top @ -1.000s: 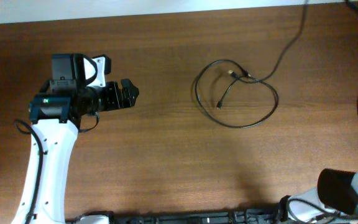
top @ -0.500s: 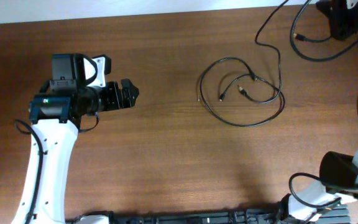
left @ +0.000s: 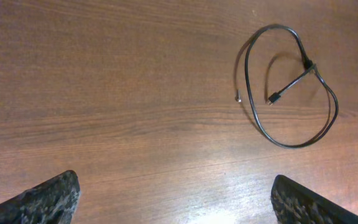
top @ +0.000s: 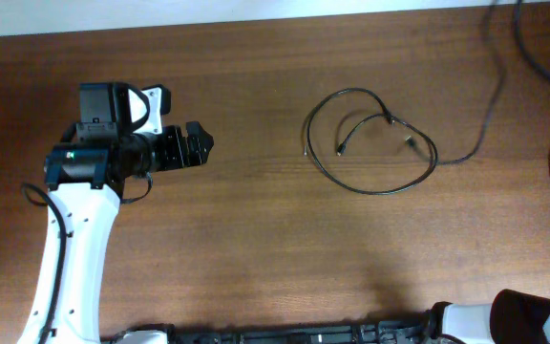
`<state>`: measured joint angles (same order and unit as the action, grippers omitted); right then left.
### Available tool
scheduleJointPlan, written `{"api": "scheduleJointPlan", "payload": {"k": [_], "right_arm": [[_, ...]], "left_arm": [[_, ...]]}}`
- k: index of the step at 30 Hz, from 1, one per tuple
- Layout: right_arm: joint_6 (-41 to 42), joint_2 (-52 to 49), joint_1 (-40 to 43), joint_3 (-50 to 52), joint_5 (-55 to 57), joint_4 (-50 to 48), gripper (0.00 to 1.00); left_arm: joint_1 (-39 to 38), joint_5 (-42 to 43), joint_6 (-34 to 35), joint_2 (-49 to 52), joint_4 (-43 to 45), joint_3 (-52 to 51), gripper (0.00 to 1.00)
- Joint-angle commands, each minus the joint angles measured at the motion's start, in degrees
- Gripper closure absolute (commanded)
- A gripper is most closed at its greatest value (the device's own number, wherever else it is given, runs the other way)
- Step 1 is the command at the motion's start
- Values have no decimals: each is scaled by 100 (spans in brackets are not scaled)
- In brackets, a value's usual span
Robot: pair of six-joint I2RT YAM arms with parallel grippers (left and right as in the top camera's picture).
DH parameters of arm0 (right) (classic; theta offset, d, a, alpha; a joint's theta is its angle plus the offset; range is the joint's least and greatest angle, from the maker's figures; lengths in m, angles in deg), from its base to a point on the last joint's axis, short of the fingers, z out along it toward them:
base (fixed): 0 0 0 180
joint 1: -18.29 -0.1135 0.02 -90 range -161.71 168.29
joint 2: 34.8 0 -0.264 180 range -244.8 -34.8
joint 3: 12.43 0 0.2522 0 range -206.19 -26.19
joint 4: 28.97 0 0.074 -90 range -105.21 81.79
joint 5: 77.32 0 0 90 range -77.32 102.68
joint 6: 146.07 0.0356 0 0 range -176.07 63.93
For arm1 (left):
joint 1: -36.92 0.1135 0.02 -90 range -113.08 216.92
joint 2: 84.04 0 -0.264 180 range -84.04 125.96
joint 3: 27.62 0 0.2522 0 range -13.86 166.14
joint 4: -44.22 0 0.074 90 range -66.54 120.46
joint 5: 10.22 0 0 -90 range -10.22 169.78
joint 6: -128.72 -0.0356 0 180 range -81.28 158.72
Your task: Untangle cables
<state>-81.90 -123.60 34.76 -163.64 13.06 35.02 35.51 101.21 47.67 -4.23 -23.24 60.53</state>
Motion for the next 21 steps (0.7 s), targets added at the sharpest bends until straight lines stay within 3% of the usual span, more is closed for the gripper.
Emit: {"api": "scheduleJointPlan", "payload": {"k": [1, 7, 11, 21], "right_arm": [[516, -210, 11, -46, 1228, -275, 96], [699, -1480, 129, -42, 2435, -750, 96], [1137, -2758, 557, -39, 2424, -1075, 96], [1134, -5821, 918, -35, 2385, -1023, 96]], "left_arm": [[-15, 20, -92, -103, 0, 66, 1], [-15, 20, -92, -103, 0, 66, 1], [-15, 20, -92, -103, 0, 66, 1], [-15, 17, -92, -103, 0, 66, 1]]}}
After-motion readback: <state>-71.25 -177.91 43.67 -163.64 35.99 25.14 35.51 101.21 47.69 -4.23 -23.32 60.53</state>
